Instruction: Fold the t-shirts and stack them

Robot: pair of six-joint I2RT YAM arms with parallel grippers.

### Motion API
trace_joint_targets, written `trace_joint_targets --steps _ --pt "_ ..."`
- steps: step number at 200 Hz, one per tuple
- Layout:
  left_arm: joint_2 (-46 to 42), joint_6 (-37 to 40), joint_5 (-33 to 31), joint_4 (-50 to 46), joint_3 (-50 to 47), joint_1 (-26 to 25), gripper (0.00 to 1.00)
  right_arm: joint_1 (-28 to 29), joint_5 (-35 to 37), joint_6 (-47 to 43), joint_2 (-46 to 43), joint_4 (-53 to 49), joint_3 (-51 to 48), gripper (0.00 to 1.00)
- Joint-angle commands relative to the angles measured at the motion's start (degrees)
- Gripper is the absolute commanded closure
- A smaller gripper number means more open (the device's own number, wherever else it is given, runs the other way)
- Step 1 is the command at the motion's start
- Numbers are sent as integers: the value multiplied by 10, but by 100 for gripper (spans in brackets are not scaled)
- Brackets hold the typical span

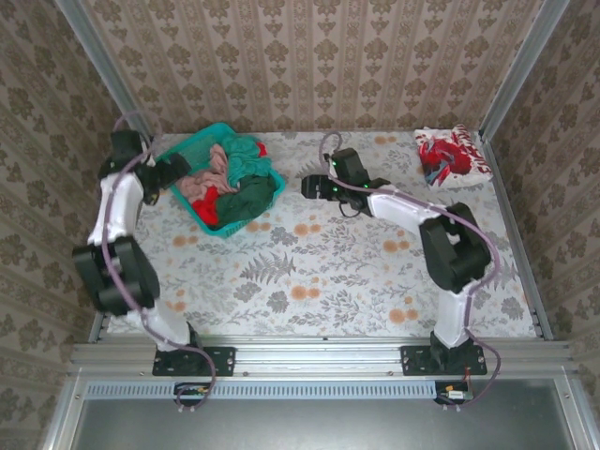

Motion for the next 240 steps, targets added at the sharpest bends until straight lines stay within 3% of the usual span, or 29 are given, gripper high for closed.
trace_joint_targets --steps 1,32,58,85,115,137,163,208,240 --pt "-141 -82 -31 103 -153 -15 2 9 38 18 86 -86 91 17" --pt "-286 -91 -96 68 -261 -124 4 24 12 25 184 -134 224 20" --pt "-360 -101 -132 44 -323 -233 7 52 -22 18 199 -108 252 22" --pt "-383 -136 -153 50 -366 -303 9 78 -57 12 181 -84 234 23" --pt "-348 -165 -178 73 -383 -351 11 101 -104 11 153 -71 202 23" --pt "-301 -186 -184 93 -385 -361 12 101 -138 0 120 -68 167 22" --pt "-236 -196 -203 125 -386 -353 16 83 -109 -5 58 -83 107 21" --pt "-108 -170 -185 167 -354 -258 22 26 -65 -20 -67 -83 -29 18" --pt "-47 -161 -217 165 -319 -208 22 -11 -45 -41 -141 -91 -111 17"
